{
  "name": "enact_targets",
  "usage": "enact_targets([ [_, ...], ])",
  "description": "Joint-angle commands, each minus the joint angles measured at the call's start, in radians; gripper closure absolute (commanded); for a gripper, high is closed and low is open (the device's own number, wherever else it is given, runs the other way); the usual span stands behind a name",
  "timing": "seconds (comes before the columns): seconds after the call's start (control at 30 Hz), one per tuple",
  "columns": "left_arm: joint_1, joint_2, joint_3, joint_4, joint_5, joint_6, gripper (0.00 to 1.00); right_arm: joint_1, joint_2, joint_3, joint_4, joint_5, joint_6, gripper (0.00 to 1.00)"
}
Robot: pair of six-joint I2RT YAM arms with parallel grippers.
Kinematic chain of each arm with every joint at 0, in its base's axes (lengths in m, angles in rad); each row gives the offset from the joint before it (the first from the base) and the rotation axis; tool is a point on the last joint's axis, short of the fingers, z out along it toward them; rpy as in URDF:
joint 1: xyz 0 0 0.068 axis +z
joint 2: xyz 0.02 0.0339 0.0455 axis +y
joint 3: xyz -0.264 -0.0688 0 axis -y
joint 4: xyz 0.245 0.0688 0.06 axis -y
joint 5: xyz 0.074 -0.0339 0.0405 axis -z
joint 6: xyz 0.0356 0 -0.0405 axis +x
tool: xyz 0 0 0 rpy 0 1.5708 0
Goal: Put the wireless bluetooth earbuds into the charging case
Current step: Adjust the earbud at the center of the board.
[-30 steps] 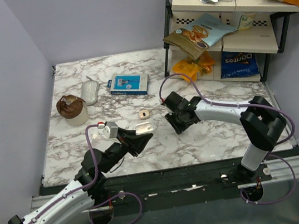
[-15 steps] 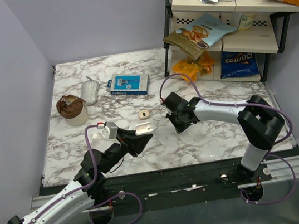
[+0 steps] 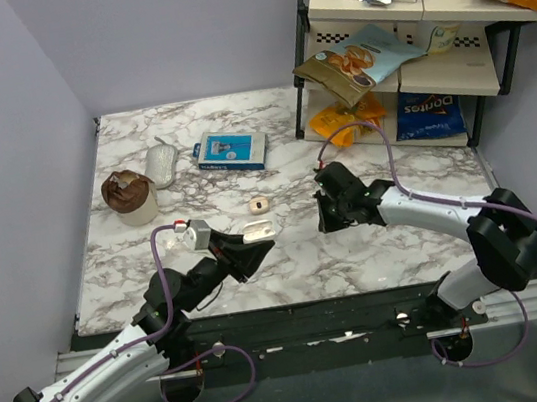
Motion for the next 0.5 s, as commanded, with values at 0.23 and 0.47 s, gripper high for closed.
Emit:
enact_targets([
  [0.23,-0.015,0.002,0.012,0.023,-0.015,-0.002,1.00,-0.010,0.012,0.029,0.000,0.000,0.075,0.61],
  [0.47,-0.018,-0.003,0.003,0.025,-0.024,-0.002,1.00,-0.011,0.007,0.032,-0.064,0.075,-0.045,0.51],
])
